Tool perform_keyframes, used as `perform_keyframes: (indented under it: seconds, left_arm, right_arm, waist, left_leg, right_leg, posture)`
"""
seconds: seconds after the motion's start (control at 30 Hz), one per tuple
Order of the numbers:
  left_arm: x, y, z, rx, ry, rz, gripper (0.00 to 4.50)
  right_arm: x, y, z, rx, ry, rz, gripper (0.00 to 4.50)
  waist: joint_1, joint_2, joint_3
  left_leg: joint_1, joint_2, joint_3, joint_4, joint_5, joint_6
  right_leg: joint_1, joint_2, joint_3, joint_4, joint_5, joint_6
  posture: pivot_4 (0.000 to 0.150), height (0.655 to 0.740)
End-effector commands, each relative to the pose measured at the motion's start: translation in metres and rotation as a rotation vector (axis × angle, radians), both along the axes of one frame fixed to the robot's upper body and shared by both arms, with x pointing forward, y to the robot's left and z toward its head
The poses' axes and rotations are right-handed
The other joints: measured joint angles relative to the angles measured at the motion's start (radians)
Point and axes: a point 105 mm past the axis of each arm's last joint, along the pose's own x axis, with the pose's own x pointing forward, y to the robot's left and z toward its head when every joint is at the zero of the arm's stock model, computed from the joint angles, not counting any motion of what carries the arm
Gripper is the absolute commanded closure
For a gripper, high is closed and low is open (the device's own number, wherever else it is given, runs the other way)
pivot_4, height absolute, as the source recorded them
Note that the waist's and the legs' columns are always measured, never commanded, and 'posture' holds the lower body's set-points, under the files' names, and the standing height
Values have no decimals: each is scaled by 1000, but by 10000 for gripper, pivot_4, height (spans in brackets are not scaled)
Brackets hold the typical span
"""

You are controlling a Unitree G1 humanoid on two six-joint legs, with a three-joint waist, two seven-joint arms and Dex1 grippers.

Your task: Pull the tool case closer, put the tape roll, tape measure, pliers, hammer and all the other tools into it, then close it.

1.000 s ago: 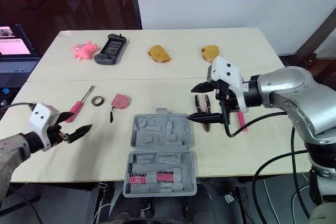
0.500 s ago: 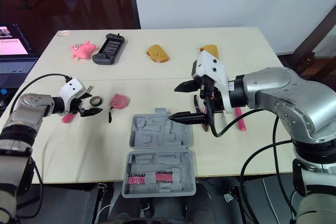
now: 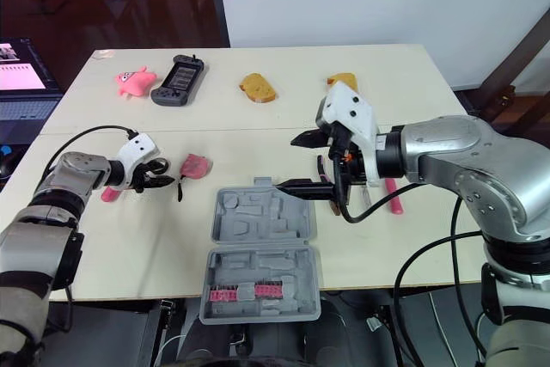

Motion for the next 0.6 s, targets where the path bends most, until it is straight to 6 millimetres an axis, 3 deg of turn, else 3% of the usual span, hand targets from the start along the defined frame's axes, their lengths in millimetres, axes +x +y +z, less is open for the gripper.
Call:
perform_keyframes:
  seconds: [0.03,0.07,0.23,0.43,0.6]
  left_arm:
    - [2,10,6,20,-18,39,40616]
    - [2,11,5,16,-16,52,44464]
    - [1,13,9,-12,-18,65,44464]
    - [-4,15,30,-93,-6,0,44464]
    - [-19,20,42,-113,42,-103,44464]
  right_arm:
    - [-3,-2,9,-3,-54,-7,0]
    - [-2,-3,9,-5,-57,-9,0]
    - [-2,-3,9,-7,-60,-11,0]
    - [0,-3,6,-7,-53,-11,0]
    - [1,0,3,5,-50,-3,0]
  waist:
    - [0,0,0]
    - [0,0,0]
    - [0,0,0]
    - [-1,0,0]
    - [-1,-1,0]
  left_leg:
    - [0,0,0,0,0,0]
    - [0,0,0,0,0,0]
    - [0,0,0,0,0,0]
    - [0,0,0,0,0,0]
    - [0,0,0,0,0,0]
  right_leg:
    - [0,0,0,0,0,0]
    - [0,0,0,0,0,0]
    - [0,0,0,0,0,0]
    - [0,0,0,0,0,0]
    - [0,0,0,0,0,0]
  posture:
    - [1500,7188]
    - [1500,7188]
    - [1500,7188]
    - [1500,7188]
    - [1500,7188]
